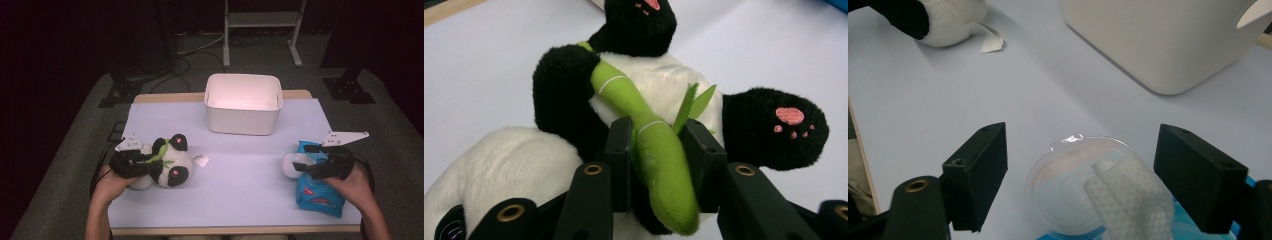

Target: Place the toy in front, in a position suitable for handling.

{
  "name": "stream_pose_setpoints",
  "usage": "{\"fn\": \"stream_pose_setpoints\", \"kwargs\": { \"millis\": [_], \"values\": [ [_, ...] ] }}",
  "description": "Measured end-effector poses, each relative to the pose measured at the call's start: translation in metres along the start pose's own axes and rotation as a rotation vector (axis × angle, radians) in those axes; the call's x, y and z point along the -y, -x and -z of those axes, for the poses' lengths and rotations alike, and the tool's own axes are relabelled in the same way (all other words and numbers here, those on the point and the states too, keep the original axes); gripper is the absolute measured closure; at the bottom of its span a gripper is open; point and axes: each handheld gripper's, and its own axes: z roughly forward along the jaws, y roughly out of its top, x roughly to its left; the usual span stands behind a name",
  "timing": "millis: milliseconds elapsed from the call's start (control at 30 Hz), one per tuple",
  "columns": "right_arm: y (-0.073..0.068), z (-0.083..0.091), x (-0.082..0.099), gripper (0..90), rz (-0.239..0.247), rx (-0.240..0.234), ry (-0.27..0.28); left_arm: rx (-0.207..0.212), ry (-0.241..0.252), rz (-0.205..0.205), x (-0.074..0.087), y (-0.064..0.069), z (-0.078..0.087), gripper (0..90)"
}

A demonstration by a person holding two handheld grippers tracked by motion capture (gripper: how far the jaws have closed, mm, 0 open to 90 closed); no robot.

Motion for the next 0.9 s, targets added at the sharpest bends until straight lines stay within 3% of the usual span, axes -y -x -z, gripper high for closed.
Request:
{"fn": "stream_pose_setpoints", "kwargs": {
  "millis": [333,500,800,900],
  "values": [
    [0.0,-0.001,0.001,20.3,-0.009,-0.002,-0.003,-0.007,-0.001,0.016,-0.014,0.003,0.001,70.3],
    [0.002,0.003,0.0,20.3,-0.017,0.003,0.003,0.009,0.029,0.01,-0.024,0.008,0.004,70.3],
    [0.007,0.009,0.004,20.3,-0.036,0.016,0.016,0.053,0.024,-0.073,-0.071,0.042,-0.012,70.3],
    [0.008,0.011,0.004,20.3,-0.037,0.017,0.022,0.07,0.021,-0.086,-0.079,0.05,-0.02,70.3]
  ]
}}
